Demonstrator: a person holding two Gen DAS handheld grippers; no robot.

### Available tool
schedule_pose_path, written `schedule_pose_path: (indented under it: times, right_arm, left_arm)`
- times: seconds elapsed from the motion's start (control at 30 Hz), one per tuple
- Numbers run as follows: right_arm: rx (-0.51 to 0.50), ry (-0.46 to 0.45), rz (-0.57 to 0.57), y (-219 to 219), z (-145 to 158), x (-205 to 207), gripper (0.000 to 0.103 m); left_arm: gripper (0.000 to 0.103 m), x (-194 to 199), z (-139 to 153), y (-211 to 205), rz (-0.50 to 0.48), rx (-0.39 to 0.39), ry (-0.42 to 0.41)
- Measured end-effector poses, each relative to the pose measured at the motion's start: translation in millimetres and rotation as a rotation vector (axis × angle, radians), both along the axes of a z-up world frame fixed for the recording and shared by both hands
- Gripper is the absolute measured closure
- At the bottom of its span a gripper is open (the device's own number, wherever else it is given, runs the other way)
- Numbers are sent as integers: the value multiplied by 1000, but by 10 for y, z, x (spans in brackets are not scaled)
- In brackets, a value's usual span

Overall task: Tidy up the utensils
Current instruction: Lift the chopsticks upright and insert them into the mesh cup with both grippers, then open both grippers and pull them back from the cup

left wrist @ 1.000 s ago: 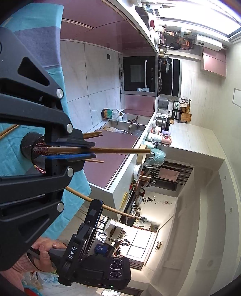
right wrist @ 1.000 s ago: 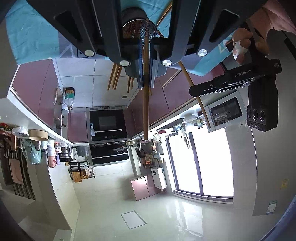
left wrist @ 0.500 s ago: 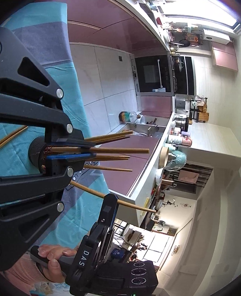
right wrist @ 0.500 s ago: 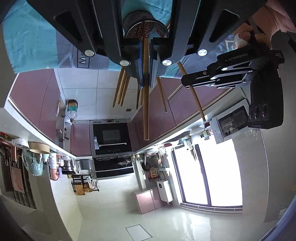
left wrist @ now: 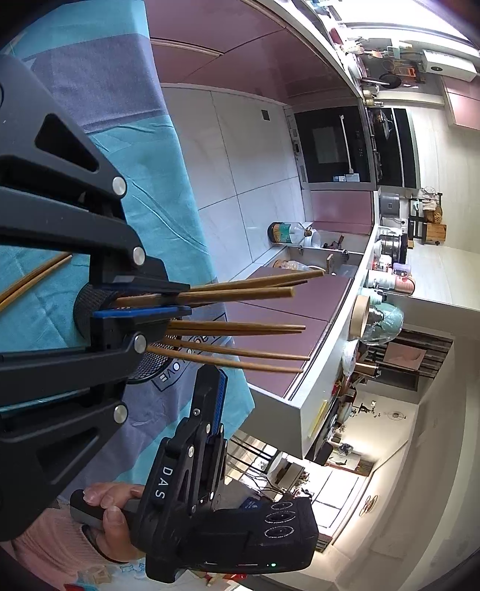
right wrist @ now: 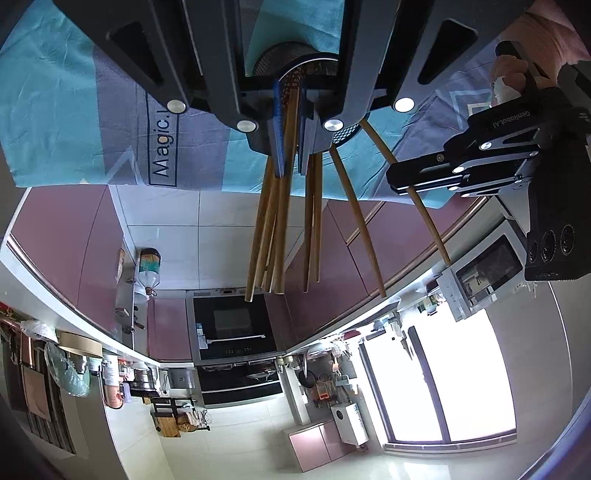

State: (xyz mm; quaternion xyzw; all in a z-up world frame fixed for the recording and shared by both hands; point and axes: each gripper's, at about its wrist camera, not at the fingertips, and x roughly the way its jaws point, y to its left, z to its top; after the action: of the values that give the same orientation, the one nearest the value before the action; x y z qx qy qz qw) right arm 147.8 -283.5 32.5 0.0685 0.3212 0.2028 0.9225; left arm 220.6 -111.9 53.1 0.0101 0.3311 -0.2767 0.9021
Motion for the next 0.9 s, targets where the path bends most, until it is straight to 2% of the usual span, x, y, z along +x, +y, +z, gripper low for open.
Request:
schedule_pose_path:
  times: [0.23,0.3,0.5,0.67,0.9]
  right_arm:
    - [16,-6,-30,-35,-27,21,95]
    - [16,-12,-32,-38,-26,-8,86]
    - [12,-40,-29,-10,-36,-144,75]
    - [6,-54,5,66,-72,-311,71]
    - [-1,-65,64,229,-149,-564,64]
  left_arm:
    - [91,63,-106,25,35,-4,12]
    - [90,38,-148,58,45,-3,8]
    - [86,-67,-192,149,66,-24,-6]
    - [78,-254,-240,245,88,-30,-24]
    - [65,-551,-377,357,139,9,-52]
